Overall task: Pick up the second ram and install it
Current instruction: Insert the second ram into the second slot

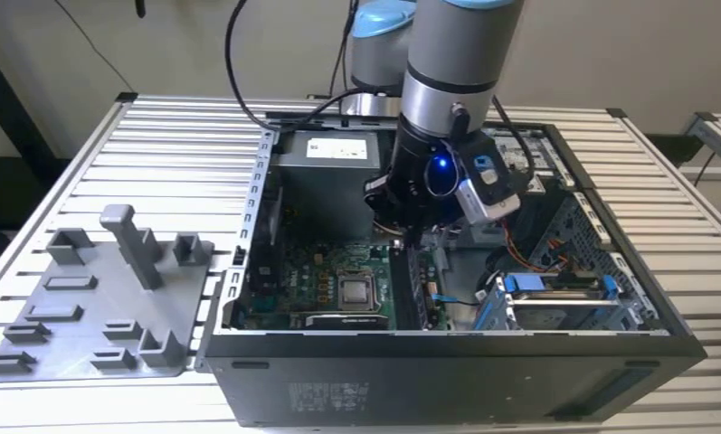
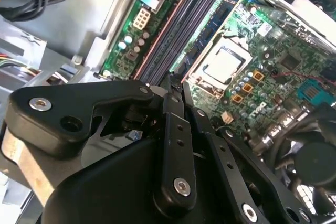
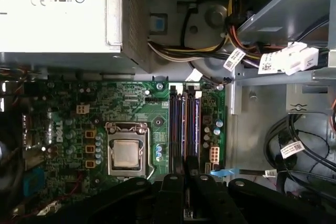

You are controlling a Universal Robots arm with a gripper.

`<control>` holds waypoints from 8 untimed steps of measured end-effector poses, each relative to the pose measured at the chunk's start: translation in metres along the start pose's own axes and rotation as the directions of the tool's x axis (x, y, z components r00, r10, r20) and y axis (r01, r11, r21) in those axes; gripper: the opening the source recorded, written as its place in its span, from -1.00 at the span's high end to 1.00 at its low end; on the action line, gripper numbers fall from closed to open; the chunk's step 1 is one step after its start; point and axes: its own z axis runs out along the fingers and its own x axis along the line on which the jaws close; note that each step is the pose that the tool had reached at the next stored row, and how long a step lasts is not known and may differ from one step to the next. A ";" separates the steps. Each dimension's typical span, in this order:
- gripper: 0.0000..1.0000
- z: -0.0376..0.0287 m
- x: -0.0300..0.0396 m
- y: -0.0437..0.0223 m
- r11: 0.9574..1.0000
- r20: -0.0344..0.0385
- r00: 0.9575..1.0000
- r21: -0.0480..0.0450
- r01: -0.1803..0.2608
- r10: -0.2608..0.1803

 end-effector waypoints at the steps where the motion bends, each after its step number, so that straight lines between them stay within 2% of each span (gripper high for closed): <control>1: 0.73 0.0018 0.0002 -0.0003 1.000 0.000 1.000 0.000 -0.001 0.001; 8: 0.73 0.0141 0.0013 -0.0023 1.000 0.000 1.000 0.000 -0.016 0.016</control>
